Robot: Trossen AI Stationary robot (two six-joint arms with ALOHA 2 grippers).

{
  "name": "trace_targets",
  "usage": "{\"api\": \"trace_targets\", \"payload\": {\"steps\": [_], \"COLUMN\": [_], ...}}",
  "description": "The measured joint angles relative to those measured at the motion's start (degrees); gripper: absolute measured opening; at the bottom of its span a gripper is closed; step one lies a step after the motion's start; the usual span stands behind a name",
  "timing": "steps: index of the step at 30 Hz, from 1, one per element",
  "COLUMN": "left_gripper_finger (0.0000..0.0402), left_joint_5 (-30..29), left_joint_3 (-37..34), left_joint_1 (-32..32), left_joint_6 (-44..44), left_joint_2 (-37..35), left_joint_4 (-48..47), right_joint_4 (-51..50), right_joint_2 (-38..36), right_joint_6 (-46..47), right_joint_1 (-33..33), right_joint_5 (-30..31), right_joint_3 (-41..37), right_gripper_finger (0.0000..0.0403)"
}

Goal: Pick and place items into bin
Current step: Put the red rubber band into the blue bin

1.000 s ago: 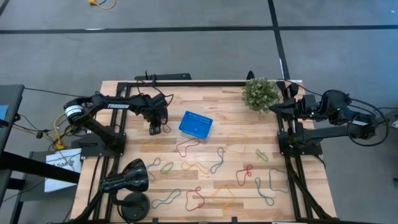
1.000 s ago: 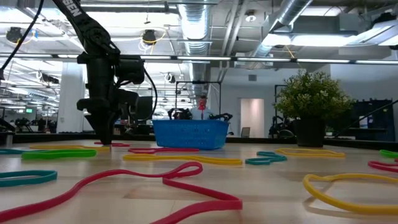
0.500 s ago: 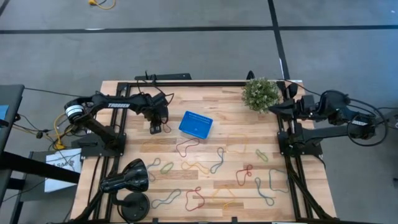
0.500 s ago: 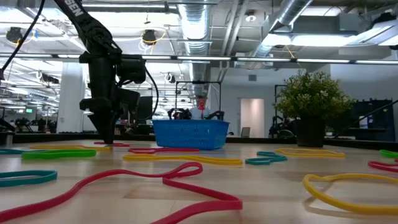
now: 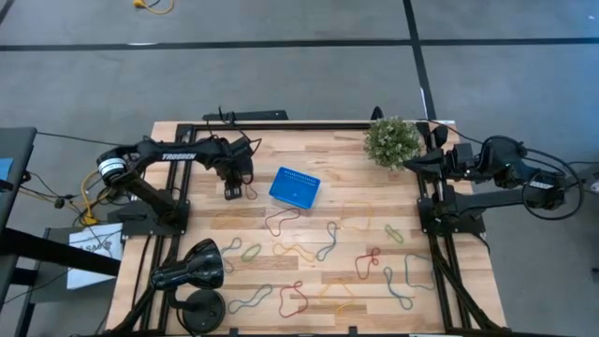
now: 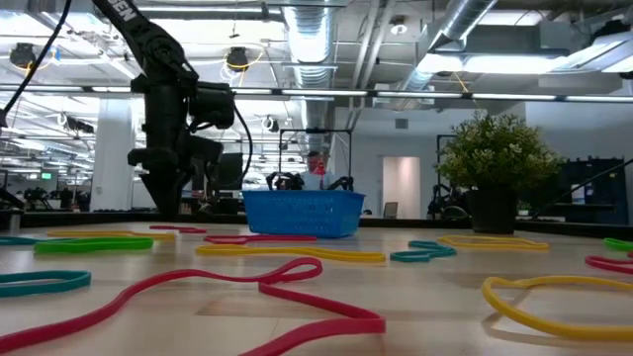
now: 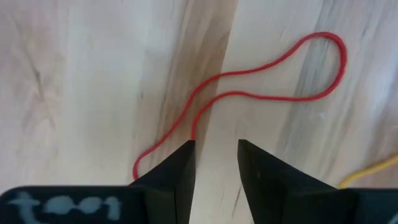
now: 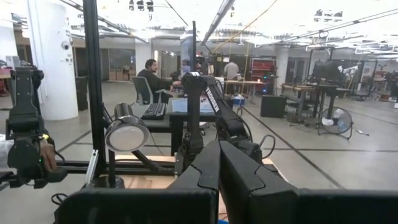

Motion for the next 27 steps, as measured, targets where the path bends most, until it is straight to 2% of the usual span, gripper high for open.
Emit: {"api": "trace_targets", "payload": {"steps": [7, 10, 18, 22, 27], "left_gripper_finger": [0.0107, 0.0107, 0.0107, 0.0107, 0.0107], "left_joint_5": [-4.1, -3.7, -3.7, -6.4, -6.8], "left_joint_3": [0.9, 0.5, -3.7, -4.0, -3.9], "left_joint_1": [0.0, 0.0, 0.0, 0.0, 0.5], "left_joint_6": [-0.5, -0.7, -0.4, -0.2, 0.1], "left_joint_2": [0.0, 0.0, 0.0, 0.0, 0.0], "left_joint_4": [-1.4, -2.1, 3.6, 4.9, 7.0], "right_joint_4": [-1.0, -0.9, -0.9, -1.0, -1.0], "right_joint_2": [0.0, 0.0, 0.1, 0.4, 1.0], "right_joint_6": [0.0, 0.0, 0.0, 0.0, 0.0], "right_joint_1": [0.0, 0.0, 0.0, 0.0, 0.0], "right_joint_5": [0.0, 0.0, 0.0, 0.0, 0.0], "right_joint_3": [0.0, 0.0, 0.0, 0.0, 0.0], "right_gripper_finger": [0.0, 0.0, 0.0, 0.0, 0.0]}}
